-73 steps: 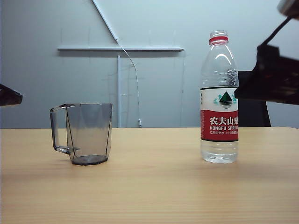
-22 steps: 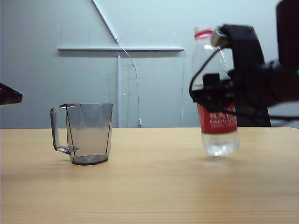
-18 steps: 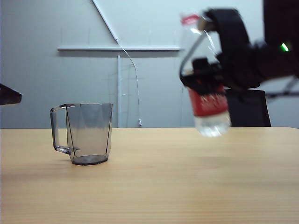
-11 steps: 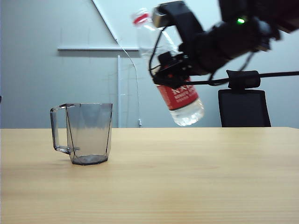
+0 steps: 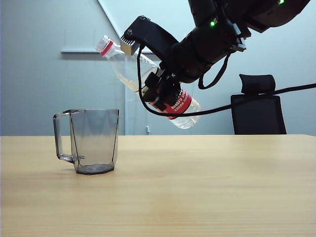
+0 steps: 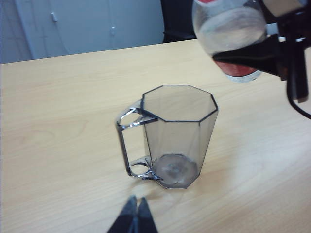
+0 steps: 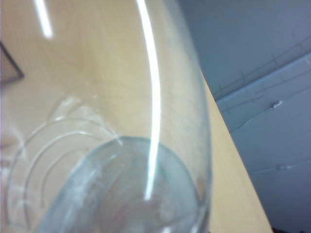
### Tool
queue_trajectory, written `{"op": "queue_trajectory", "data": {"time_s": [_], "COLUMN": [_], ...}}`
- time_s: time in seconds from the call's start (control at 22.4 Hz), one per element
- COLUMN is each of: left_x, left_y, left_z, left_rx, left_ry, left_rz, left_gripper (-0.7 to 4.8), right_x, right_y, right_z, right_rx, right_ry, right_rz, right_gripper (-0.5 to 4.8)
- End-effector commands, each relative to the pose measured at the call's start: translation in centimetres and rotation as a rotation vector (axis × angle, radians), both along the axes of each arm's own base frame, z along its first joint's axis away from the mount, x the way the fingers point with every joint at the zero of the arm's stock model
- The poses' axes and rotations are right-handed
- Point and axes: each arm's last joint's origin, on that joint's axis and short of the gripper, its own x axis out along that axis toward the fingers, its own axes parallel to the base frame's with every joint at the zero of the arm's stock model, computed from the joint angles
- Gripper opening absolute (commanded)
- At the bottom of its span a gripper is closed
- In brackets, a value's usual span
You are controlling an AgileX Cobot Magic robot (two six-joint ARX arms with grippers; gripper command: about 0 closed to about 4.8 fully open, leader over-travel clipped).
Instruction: Pick up the mineral water bottle on the table and pour water into the mug until it's half full.
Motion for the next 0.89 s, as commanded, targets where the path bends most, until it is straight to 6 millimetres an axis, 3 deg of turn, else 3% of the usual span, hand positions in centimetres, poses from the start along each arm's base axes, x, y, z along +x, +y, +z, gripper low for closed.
{"op": "queue_trajectory", "data": {"time_s": [0.04, 0.89], "left_x": [0.0, 0.0], "left_y": [0.1, 0.1], "left_z": [0.2, 0.2], "left_rx": [-0.007, -0.007], "left_ry": [-0.007, -0.007], "left_rz": [0.005, 0.004], "left_gripper": [-0.02, -0.02], "right_x": [0.2, 0.8], "right_y": [0.1, 0.2], "right_z": [1.4, 0.0], "right_rx": [-0.018, -0.341], "right_ry": [-0.110, -0.265], "right_rz": [-0.012, 0.008], "right_gripper": [2.20, 2.20]}}
